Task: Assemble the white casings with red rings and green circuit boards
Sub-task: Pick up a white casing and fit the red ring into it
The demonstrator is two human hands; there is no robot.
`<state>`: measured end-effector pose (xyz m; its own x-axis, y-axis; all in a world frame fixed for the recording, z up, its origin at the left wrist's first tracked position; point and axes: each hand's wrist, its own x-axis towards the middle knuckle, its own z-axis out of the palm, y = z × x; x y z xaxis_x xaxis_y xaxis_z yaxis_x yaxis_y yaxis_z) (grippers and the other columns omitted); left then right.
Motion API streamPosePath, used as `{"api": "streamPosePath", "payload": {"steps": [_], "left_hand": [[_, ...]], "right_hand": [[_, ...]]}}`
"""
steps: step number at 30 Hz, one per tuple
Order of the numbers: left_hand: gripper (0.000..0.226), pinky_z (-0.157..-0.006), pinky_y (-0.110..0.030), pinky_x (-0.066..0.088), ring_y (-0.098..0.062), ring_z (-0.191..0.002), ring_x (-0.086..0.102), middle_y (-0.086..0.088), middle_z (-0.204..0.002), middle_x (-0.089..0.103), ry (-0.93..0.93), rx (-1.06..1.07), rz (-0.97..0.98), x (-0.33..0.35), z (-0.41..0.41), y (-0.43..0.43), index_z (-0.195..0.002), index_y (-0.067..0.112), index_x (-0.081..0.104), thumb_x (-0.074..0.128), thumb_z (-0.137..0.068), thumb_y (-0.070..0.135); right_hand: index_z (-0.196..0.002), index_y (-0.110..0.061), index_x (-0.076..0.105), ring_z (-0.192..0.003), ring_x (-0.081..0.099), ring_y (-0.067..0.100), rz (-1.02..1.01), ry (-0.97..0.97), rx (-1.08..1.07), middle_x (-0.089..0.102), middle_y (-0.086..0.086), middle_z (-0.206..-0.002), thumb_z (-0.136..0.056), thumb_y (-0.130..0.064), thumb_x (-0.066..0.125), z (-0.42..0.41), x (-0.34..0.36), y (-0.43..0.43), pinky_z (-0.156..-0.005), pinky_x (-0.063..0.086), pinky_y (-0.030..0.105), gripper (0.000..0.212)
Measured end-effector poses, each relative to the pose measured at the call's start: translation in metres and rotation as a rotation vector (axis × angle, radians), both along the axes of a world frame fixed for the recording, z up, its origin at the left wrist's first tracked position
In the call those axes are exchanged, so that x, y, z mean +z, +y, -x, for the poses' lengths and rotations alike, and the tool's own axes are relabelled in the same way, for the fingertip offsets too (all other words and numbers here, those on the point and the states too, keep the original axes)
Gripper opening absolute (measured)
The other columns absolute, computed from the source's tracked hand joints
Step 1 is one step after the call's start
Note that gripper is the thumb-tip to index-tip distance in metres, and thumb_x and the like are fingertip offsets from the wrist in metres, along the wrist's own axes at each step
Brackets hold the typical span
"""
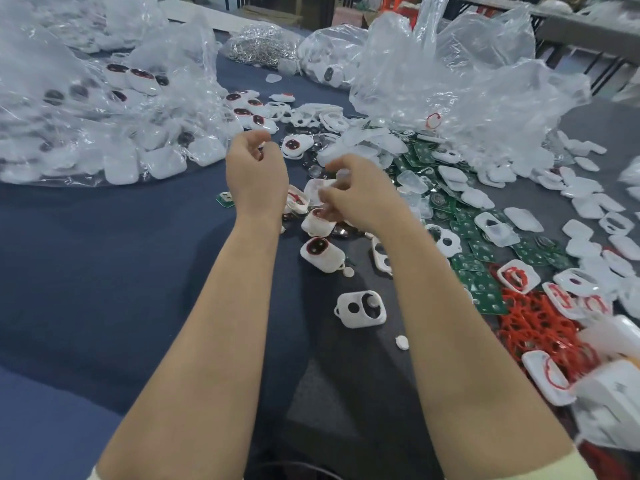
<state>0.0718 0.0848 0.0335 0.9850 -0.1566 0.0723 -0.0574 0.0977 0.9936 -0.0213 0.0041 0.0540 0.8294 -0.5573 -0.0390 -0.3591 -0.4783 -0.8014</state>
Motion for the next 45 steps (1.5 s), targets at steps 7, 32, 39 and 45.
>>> {"api": "streamPosePath", "payload": {"steps": [7,32,39,45], "left_hand": [[0.019,-0.086,-0.018,0.047,-0.014,-0.098,0.060,-0.004,-0.109,0.064,-0.066,-0.134,-0.003,0.003,0.017,-0.027,-0.104,0.013,0.059,0.046,-0.092,0.006],[0.009,-0.078,-0.027,0.053,-0.012,-0.086,0.065,0.002,-0.090,0.067,-0.146,-0.671,-0.263,-0.012,0.093,-0.084,-0.097,0.018,0.057,0.052,-0.098,0.025],[0.012,-0.061,-0.018,0.056,-0.004,-0.070,0.067,0.006,-0.078,0.070,-0.075,-0.744,-0.210,-0.010,0.093,-0.082,-0.086,0.018,0.057,0.057,-0.096,0.024],[0.015,-0.066,-0.021,0.056,-0.010,-0.076,0.066,0.000,-0.086,0.068,0.117,-0.518,-0.008,-0.010,0.083,-0.083,-0.104,0.009,0.053,0.053,-0.098,0.023]], "right_hand": [[-0.107,-0.016,0.057,-0.096,0.055,0.022,0.433,0.593,0.321,0.061,0.004,-0.103,-0.080,-0.038,0.071,0.077,-0.004,0.021,-0.076,0.046,0.032,0.038],[-0.107,-0.010,0.063,-0.096,0.061,0.015,-0.005,-0.306,-0.541,0.065,0.004,-0.102,-0.089,-0.011,0.062,0.105,-0.026,-0.069,-0.080,0.047,0.017,0.018],[-0.101,-0.017,0.055,-0.083,0.061,0.012,0.203,-0.132,-0.471,0.064,-0.004,-0.089,-0.084,-0.028,0.070,0.132,-0.008,-0.055,-0.071,0.047,0.020,0.025],[-0.090,-0.004,0.054,-0.057,0.068,0.022,0.066,0.473,0.145,0.067,0.011,-0.068,-0.081,-0.016,0.072,0.141,-0.028,0.000,-0.048,0.054,0.027,0.023]]}}
